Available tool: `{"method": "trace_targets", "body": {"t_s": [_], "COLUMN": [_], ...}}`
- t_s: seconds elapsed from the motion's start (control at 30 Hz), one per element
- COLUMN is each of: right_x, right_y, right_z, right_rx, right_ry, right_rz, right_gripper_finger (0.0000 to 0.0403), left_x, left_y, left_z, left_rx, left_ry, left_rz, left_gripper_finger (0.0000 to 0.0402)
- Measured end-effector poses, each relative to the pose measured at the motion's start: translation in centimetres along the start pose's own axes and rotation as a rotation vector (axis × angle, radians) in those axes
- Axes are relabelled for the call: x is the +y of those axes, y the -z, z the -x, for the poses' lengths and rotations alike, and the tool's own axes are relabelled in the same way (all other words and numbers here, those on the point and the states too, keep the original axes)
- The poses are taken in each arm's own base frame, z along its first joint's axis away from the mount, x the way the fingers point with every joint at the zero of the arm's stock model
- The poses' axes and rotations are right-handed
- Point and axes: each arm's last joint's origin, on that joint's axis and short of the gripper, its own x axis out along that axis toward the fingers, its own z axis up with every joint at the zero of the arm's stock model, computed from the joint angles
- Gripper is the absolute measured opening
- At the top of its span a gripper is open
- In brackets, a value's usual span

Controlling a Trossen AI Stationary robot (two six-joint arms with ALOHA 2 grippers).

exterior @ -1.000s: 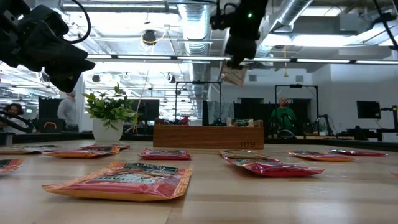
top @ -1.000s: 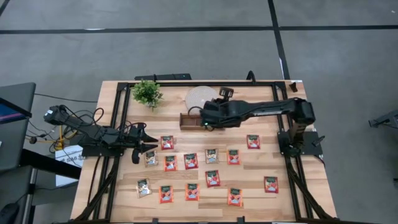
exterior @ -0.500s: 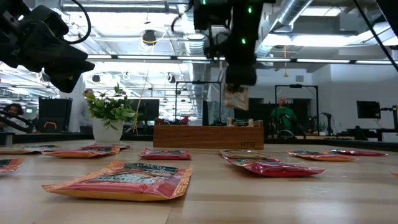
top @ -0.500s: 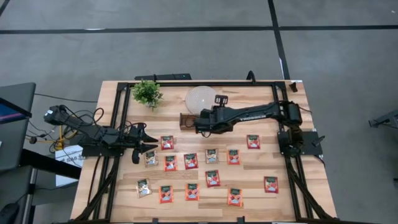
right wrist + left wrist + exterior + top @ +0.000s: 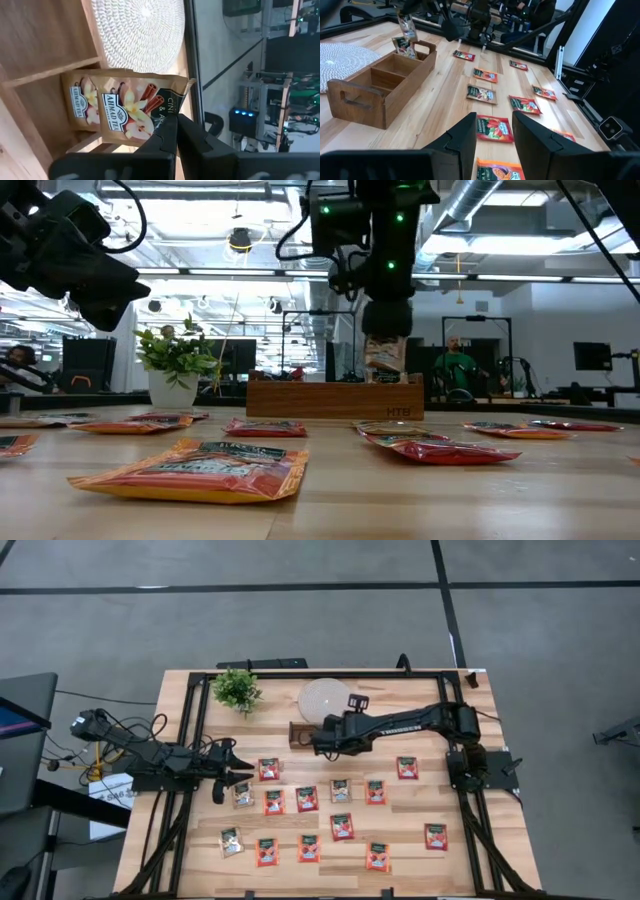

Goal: Pick & Place Tea
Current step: Put the brown tea bag into the right section of the wooden organizer

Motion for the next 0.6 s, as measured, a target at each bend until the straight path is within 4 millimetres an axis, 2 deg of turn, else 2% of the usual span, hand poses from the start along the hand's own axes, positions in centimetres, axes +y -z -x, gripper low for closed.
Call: {"method": "trace_targets", "body": {"t_s": [0.1,0.27,0.6], "right_x": [0.7,1.7,1.8], "right_y": [0.6,1.0,0.9], "right_z": [-0.6,-0.7,-0.3], "right_rx": [0.027,0.016,-0.004], "right_ry": [0.005,0.010,0.014], "right_rz": [0.029,0.045,0.040], "right_gripper_finger": [0.0000,0.0000,0.0000], "left_x": [0.0,0.0,0.0], "left_y": [0.0,0.0,0.0], "left_z": [0.0,0.0,0.0], "left_rx": [0.000,0.000,0.000], "left_ry": [0.000,0.000,0.000], "left_rz": [0.000,-0.001,-0.001], "left_gripper_finger": [0.0117,0.0117,0.0117]}}
